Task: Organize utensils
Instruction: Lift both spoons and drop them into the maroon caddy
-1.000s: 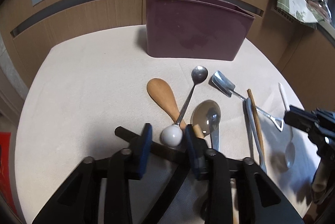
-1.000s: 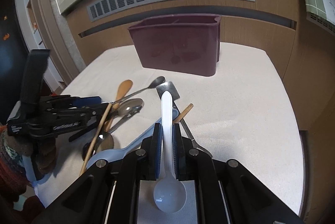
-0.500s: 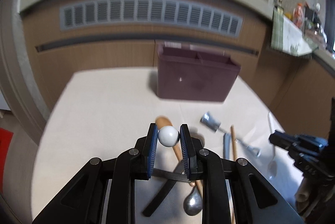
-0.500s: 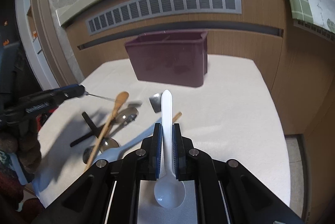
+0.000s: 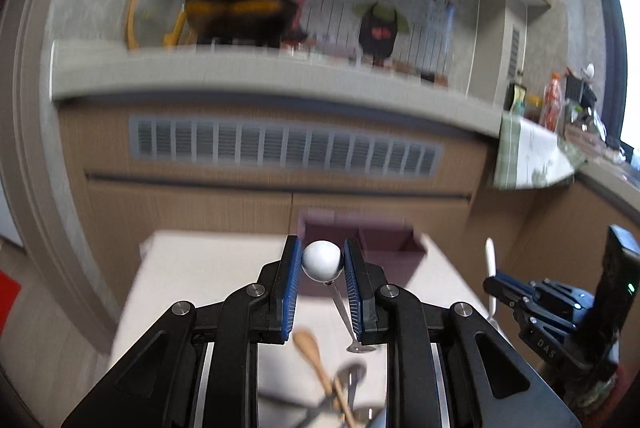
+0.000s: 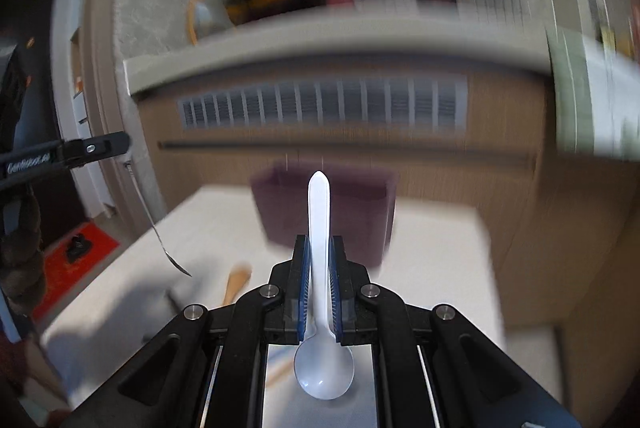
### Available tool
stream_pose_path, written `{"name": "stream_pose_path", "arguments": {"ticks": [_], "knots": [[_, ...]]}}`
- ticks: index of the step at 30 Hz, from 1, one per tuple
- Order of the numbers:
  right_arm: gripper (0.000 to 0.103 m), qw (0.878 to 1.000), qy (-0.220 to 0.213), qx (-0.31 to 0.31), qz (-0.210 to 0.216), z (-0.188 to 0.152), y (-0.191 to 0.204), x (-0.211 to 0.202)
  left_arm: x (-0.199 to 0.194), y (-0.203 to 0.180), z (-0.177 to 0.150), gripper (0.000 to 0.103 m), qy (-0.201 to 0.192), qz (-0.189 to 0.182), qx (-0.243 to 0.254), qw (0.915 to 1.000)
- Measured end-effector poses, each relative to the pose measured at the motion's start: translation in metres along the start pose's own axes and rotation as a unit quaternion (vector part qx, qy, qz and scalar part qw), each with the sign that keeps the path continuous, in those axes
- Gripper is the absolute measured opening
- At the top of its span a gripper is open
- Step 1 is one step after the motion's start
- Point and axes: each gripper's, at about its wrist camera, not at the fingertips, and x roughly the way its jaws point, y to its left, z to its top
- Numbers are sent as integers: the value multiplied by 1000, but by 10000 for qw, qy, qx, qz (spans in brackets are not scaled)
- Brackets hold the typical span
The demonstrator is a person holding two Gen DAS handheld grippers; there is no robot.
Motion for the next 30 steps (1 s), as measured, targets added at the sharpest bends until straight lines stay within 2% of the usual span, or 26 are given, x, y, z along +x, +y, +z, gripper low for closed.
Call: {"name": "stream_pose_path", "arguments": {"ticks": [1,2,4,6,7,11,14,16,19,23,26,30], "knots": [[9,9994,-219,-247,-115,10,7,-1,0,-2,11,22,-147,0,40,9999],[8,9954,-568,-703,-330,25,21,-1,2,-4,24,22,-288,-9,95,9995],[8,9855,-1094,-1212,-463,47,39,2,12,-4,46,22,-452,-33,156,9989],[8,9790,-1269,-1540,-407,57,53,10,22,3,57,22,-468,2,38,9989],[8,9796,-1235,-1553,-308,60,57,15,29,10,59,22,-376,40,-70,9993],[8,9948,-563,-737,424,58,46,42,41,36,50,22,120,212,-411,9989],[8,9971,-287,-345,613,55,30,51,38,45,40,22,332,423,-383,9978],[8,9984,-241,7,505,62,15,54,36,41,34,22,417,570,-349,9969],[8,9972,-501,450,316,83,-9,49,38,26,36,22,425,607,-177,9971],[8,9949,-811,586,-101,111,-32,33,42,4,48,22,306,573,145,9978],[8,9947,-797,597,-240,131,-38,35,51,-10,55,22,255,575,314,9975],[8,9888,-737,1270,-269,145,-72,45,66,-17,61,22,281,509,400,9975]]}}
